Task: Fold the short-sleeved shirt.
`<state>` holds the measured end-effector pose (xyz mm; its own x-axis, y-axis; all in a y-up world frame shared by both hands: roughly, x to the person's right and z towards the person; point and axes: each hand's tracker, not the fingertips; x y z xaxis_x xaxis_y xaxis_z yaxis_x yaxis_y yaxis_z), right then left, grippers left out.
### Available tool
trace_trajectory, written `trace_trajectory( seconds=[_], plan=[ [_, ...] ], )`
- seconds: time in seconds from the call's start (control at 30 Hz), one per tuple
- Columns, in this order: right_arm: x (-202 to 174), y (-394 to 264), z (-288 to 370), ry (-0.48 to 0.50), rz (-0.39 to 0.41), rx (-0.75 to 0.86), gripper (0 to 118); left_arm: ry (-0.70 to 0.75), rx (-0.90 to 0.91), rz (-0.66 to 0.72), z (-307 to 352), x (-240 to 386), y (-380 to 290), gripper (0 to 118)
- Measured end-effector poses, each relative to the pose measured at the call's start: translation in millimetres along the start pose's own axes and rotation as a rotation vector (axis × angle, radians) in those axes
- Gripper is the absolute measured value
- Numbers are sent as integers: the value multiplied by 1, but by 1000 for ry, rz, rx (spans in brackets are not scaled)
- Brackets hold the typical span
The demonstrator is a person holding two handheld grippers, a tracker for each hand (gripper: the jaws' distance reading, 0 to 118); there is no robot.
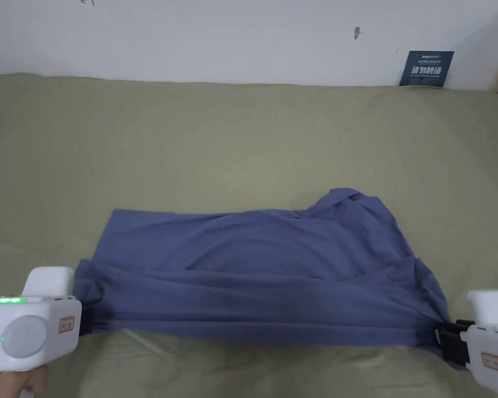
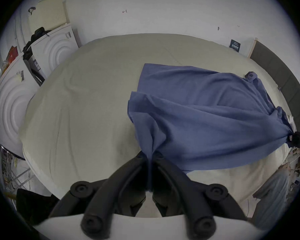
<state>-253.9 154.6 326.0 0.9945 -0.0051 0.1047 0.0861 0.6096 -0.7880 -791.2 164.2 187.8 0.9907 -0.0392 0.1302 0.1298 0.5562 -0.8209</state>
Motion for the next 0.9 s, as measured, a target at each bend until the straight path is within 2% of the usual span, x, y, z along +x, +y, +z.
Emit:
trace_trajectory(
  seconds=[0.03, 0.07, 0.1, 0.13, 0.17, 0.2, 0.23, 0.27, 0.3, 0.37, 0.4, 0.43, 0.47, 0.5, 0.53, 0.73, 0.77, 0.8, 0.83, 0.87, 0.9],
  plan=[
    [-2, -5, 2, 5, -3, -6, 10, -1, -8, 0, 2, -1, -5, 5],
    [-3, -9, 2, 8, -4, -9, 16, 2, -15, 1, 2, -2, -8, 8],
    [-5, -12, 0, 7, 3, -5, 40, -5, -12, 3, 0, -4, -11, 28],
    [-6, -14, -3, -1, 10, 19, 76, -32, 0, 18, -2, -6, -12, 68],
    [-6, -14, -7, -9, 8, 18, 76, -62, 18, 44, -5, -8, -13, 68],
    [-8, -11, -10, -31, 11, 0, 89, -52, 15, 44, -6, -8, -13, 83],
    [-7, -8, -13, -32, 9, -39, 108, -57, 3, 54, -10, -10, -12, 109],
    [-6, -6, -11, -21, 7, -32, 116, -61, -5, 54, -11, -11, -10, 118],
    [-6, -4, -4, 6, 4, 11, 113, -43, 36, 61, -7, -13, -9, 111],
    [-7, 15, 2, -26, -2, 49, 103, -40, 34, 47, -10, -19, 7, 96],
    [-6, 25, 3, -12, -16, 78, 93, -45, 45, 47, -13, -21, 17, 89],
    [-4, 37, 2, 12, -40, 100, 73, -49, 58, 49, -18, -23, 29, 77],
    [-3, 49, -1, 11, -63, 113, 33, -43, 66, 48, -17, -14, 39, 47],
    [0, 63, -8, 11, -76, 118, 8, -35, 77, 48, -22, -11, 53, 19],
    [1, 75, -17, 1, -82, 126, 8, -32, 100, 53, -29, -11, 66, 1],
    [6, 125, -68, -6, -79, 105, 8, -29, 48, 61, -82, -1, 143, 3],
    [5, 131, -72, -14, -72, 100, 8, -22, 44, 62, -93, 0, 153, 20],
    [7, 137, -80, -25, -72, 97, 8, -11, 29, 59, -105, -1, 165, 53],
    [11, 140, -87, -25, -75, 93, 8, 6, 22, 57, -116, -2, 174, 92],
    [14, 143, -93, -23, -77, 89, 8, 24, 20, 56, -121, 3, 178, 118],
    [17, 148, -99, -23, -80, 84, 8, 44, 9, 57, -132, 2, 183, 118]
  ],
)
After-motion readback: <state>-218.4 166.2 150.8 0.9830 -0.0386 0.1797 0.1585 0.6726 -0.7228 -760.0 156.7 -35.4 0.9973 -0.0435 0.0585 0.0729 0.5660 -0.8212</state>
